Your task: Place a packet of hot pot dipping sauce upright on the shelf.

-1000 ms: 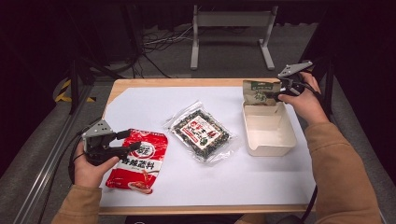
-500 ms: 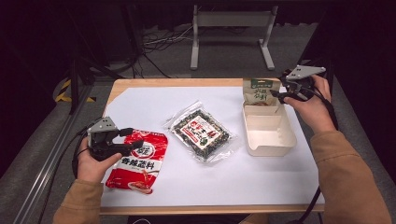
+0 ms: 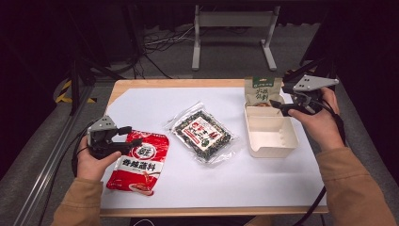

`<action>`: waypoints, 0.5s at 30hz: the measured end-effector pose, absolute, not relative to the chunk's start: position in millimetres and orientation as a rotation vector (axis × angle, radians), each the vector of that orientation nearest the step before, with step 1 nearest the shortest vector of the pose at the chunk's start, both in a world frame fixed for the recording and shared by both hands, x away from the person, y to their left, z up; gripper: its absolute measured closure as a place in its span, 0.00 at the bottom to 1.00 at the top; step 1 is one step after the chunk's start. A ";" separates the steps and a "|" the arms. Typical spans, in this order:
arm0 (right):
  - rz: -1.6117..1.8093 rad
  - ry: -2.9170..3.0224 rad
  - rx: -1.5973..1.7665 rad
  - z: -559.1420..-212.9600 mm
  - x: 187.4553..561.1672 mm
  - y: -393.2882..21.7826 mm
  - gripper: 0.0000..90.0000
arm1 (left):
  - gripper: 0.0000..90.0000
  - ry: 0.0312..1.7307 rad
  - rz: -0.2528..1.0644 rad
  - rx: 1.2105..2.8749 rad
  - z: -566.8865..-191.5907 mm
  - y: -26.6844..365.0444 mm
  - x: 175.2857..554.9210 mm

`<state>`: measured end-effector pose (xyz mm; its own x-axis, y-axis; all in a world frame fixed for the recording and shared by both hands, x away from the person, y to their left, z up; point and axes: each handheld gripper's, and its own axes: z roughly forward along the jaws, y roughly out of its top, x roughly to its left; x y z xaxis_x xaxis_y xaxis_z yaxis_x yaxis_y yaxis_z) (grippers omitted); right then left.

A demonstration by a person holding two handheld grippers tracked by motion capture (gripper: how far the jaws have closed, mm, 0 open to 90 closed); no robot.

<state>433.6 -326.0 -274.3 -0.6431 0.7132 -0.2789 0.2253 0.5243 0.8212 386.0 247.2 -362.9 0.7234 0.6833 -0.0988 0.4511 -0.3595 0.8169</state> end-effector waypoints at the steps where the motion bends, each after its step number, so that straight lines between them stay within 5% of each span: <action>1: 1.061 2.164 0.752 -275.6 429.2 -323.7 0.38 | 0.36 0.863 0.329 2.020 -362.9 248.2 386.5; 15: 1.217 2.239 0.682 -287.6 392.5 -300.8 0.38 | 0.34 0.914 0.339 2.012 -367.9 261.7 392.6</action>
